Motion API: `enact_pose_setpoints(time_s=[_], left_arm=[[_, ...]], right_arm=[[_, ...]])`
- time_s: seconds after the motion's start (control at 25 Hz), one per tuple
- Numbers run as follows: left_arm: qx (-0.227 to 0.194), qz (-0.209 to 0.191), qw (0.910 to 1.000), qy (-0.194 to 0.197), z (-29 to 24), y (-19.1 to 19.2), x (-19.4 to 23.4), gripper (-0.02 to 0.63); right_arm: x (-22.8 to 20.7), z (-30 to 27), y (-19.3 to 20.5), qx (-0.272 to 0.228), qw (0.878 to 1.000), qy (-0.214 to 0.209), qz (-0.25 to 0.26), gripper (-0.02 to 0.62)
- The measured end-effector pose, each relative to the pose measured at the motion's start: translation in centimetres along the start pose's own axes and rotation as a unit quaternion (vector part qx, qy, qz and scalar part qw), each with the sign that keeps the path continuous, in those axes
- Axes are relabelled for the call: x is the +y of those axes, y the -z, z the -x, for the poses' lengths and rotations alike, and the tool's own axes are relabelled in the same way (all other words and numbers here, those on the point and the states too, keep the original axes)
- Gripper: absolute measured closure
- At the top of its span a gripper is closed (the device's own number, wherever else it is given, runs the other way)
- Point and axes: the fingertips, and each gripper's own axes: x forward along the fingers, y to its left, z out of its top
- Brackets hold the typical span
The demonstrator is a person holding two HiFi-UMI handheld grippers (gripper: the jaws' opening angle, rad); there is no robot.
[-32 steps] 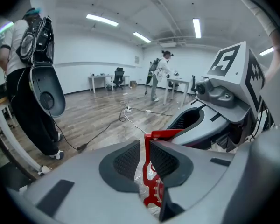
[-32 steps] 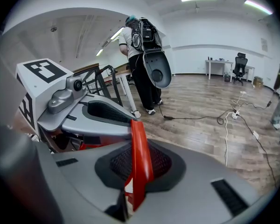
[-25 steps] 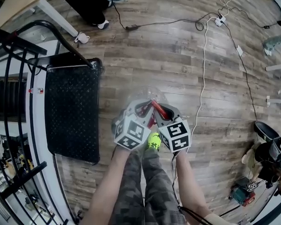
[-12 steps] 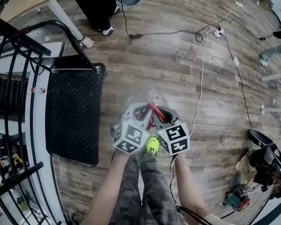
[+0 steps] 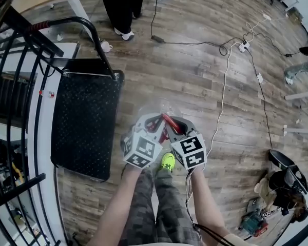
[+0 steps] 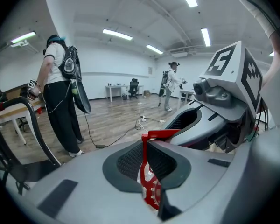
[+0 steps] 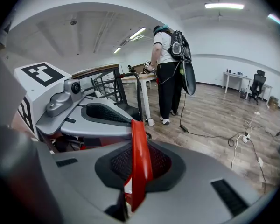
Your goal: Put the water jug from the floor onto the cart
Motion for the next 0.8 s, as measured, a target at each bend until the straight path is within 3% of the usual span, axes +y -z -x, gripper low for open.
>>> enact_pose_setpoints(time_s=[0.36, 0.8], left_arm=[[0.004, 0.009, 0.9991, -0.041, 4.7, 0.9, 3.8, 0.577], [0.012, 0.059, 0.9901, -0.127, 9.4, 3.9, 11.0, 0.578]], right_arm=[[4.9, -2.1, -3.1, -0.002, 0.999, -0.034, 0.017, 0.549], [10.4, -8.0, -6.7, 0.01, 0.991, -0.109, 0.079, 0.549]])
